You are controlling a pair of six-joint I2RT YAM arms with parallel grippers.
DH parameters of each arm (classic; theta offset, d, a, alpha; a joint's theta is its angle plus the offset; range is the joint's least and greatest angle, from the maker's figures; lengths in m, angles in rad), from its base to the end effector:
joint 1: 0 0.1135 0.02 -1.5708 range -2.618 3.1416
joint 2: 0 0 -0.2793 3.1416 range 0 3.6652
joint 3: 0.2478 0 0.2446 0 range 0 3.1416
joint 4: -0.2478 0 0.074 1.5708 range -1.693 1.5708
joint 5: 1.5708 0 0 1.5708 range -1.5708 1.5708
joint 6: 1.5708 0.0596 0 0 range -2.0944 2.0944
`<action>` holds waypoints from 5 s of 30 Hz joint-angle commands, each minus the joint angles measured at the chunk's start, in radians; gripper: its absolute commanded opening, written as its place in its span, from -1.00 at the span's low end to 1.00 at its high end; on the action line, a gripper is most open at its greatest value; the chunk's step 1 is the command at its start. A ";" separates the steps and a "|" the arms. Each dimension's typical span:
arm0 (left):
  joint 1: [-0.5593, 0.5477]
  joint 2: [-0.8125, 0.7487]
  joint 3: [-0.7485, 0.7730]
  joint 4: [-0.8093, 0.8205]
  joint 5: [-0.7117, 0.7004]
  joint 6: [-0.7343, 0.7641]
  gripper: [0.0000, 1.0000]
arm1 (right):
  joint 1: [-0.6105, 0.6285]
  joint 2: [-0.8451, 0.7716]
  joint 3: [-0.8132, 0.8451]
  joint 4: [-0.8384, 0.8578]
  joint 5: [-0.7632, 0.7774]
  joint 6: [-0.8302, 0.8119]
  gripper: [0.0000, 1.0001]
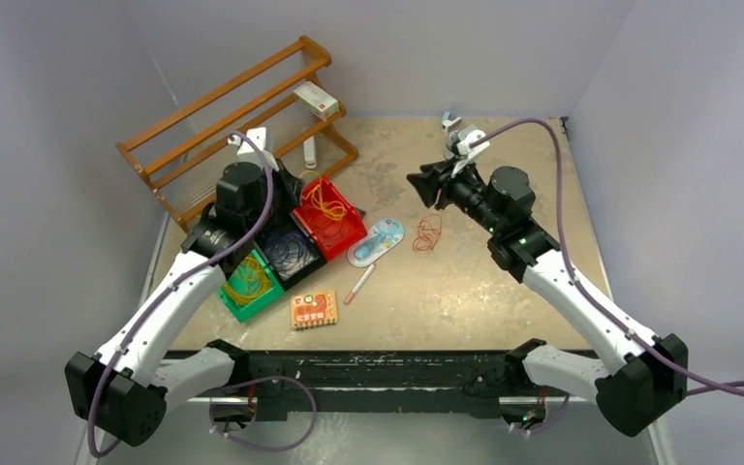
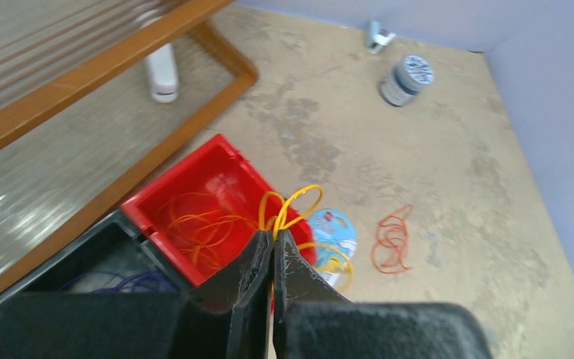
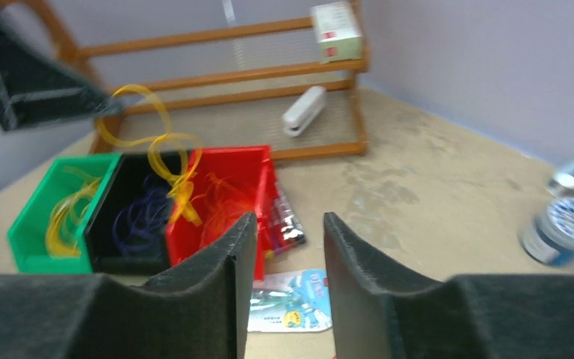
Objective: Untangle the cables
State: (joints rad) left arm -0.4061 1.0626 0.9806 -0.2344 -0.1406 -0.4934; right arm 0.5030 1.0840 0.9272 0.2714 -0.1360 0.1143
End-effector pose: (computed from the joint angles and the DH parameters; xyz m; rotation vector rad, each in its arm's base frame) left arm 0.2346 -0.0918 0.3565 -0.1807 1.9042 -0.4808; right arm 0.2284 0.1349 0.3978 -0.3971 1.4316 0.6009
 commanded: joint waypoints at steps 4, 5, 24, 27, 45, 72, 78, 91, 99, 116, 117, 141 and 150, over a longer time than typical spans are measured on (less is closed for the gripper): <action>0.004 -0.031 0.076 0.137 0.224 0.041 -1.00 | 0.001 0.079 0.000 0.244 -0.408 0.007 0.08; 0.004 -0.026 0.084 0.135 0.229 0.038 -1.00 | 0.002 0.090 -0.008 0.283 -0.427 0.026 0.11; 0.002 0.017 0.104 0.159 0.353 0.012 -1.00 | 0.172 0.391 0.102 0.659 -0.172 0.111 0.40; 0.002 0.017 0.104 0.159 0.367 0.015 -1.00 | 0.172 0.429 0.123 0.685 -0.155 0.119 0.39; 0.004 -0.013 0.130 0.148 0.401 -0.006 -1.00 | 0.178 0.647 0.252 0.659 -0.092 0.137 0.19; 0.003 -0.070 0.266 -0.023 0.347 0.090 -1.00 | 0.107 0.630 0.143 0.471 0.297 0.141 -0.57; 0.004 -0.084 0.311 -0.065 0.323 0.118 -1.00 | 0.072 0.631 0.118 0.450 0.310 0.150 -0.41; 0.004 -0.093 0.366 -0.111 0.286 0.144 -1.00 | 0.017 0.639 0.086 0.426 0.321 0.163 -0.21; 0.003 -0.096 0.398 -0.130 0.266 0.156 -1.00 | -0.016 0.626 0.049 0.410 0.353 0.165 0.02; 0.002 -0.091 0.421 -0.147 0.249 0.174 -1.00 | -0.051 0.550 -0.031 0.405 0.401 0.131 -0.65; 0.004 -0.091 0.422 -0.148 0.248 0.175 -1.00 | -0.051 0.542 -0.034 0.408 0.398 0.129 -0.68; 0.003 -0.109 0.437 -0.313 -0.154 0.170 -1.00 | -0.052 0.306 -0.118 0.555 -0.122 -0.038 -0.30; 0.004 -0.175 0.443 -0.471 -0.561 0.155 -1.00 | -0.051 0.290 -0.131 0.559 -0.129 -0.049 -0.26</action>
State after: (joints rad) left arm -0.4061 0.9264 1.3743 -0.6357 -0.4316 -0.3271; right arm 0.4507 1.4109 0.7967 0.7769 -0.2321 0.0868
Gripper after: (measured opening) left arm 0.010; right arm 0.366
